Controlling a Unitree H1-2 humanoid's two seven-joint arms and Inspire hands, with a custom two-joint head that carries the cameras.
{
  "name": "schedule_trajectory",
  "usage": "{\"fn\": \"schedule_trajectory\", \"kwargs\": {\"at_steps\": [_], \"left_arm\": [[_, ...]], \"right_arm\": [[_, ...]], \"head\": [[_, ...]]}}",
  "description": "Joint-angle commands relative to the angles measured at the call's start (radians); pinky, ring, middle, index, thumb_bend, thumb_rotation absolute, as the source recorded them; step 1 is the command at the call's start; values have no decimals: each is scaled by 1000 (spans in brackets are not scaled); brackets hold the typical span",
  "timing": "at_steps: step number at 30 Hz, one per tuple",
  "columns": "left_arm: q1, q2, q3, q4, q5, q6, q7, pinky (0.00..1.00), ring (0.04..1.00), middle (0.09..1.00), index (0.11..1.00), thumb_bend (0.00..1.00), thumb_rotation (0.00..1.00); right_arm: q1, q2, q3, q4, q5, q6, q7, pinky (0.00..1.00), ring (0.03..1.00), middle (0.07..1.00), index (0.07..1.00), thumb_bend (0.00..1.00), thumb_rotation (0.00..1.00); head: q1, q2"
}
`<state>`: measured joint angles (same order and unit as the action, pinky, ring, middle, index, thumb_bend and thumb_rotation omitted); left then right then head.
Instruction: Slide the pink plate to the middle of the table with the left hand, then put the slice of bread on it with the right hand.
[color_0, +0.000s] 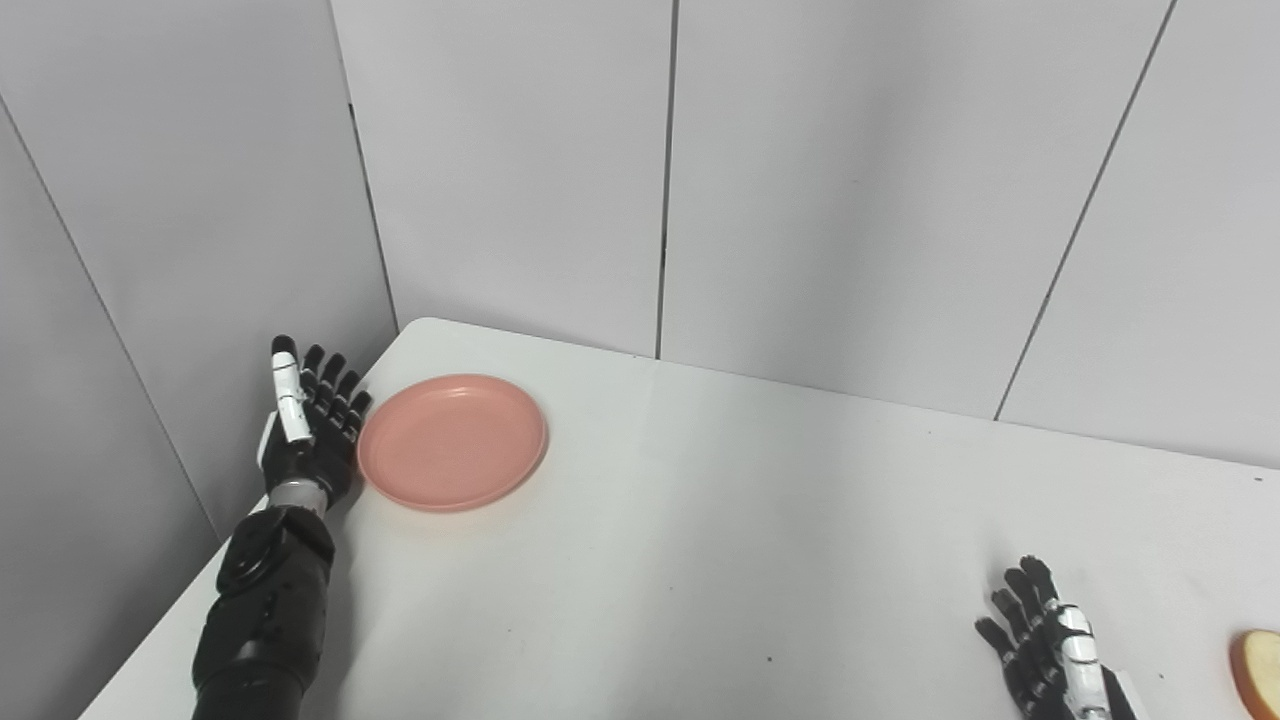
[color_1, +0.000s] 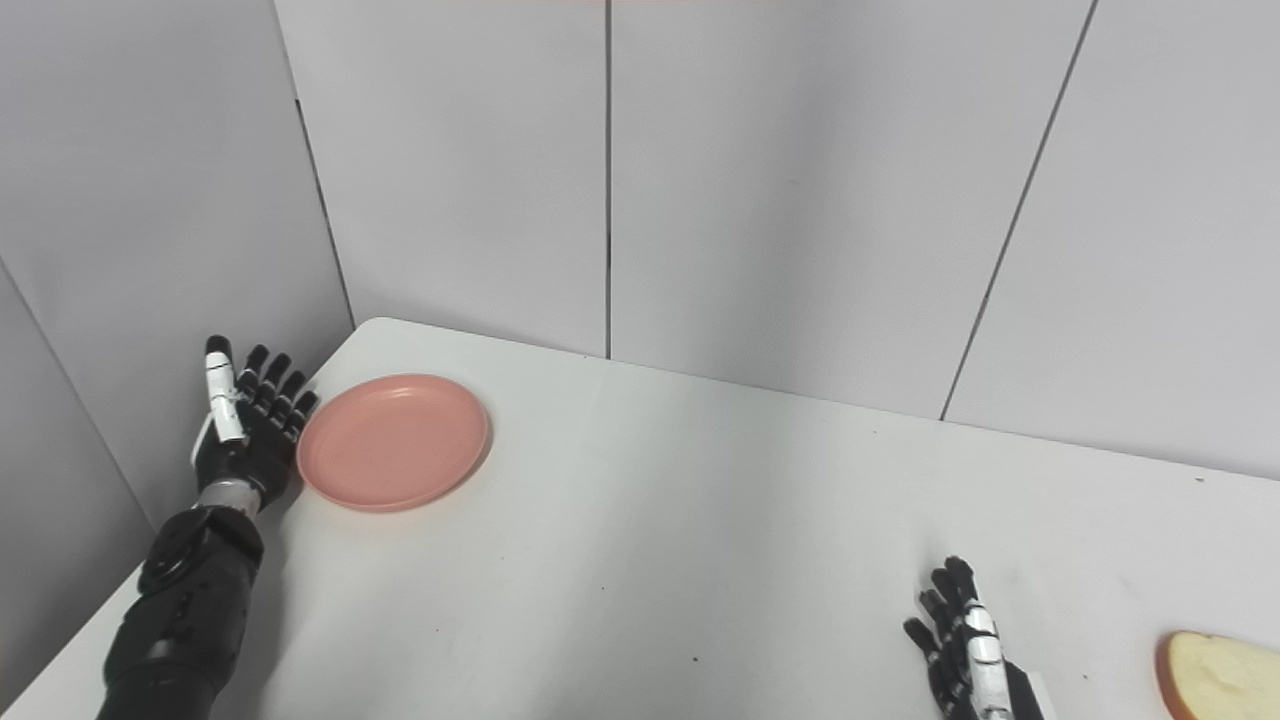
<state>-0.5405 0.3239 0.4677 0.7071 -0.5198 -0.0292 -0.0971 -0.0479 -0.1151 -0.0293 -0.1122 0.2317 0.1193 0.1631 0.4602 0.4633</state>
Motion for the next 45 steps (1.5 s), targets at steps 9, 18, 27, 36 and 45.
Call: {"fn": "schedule_trajectory", "kwargs": {"at_steps": [9,18,27,36,45], "left_arm": [[-43,-44,-68,51,20,-12,-46,1000,993,992,1000,729,983],[-30,-84,-133,0,44,18,-57,1000,1000,1000,1000,742,983],[-17,-136,-175,-12,52,33,-90,968,969,972,971,751,953],[-10,-193,-233,-83,58,92,-115,962,964,966,979,750,934],[-17,-250,-306,-92,100,118,-117,977,959,961,976,729,955]], "right_arm": [[-2,6,2,-21,-18,-1,-7,1000,1000,1000,1000,348,1000],[-5,9,7,-18,-15,4,-4,1000,1000,1000,1000,330,1000],[0,25,32,-24,-56,7,-18,1000,1000,1000,1000,198,1000],[6,50,53,-32,-75,10,-31,1000,1000,1000,1000,164,1000],[-5,65,71,49,-124,-71,-46,1000,1000,1000,1000,170,1000]], "head": [[-8,3],[-38,-11],[-142,-39],[-232,-45],[-338,-34]]}}
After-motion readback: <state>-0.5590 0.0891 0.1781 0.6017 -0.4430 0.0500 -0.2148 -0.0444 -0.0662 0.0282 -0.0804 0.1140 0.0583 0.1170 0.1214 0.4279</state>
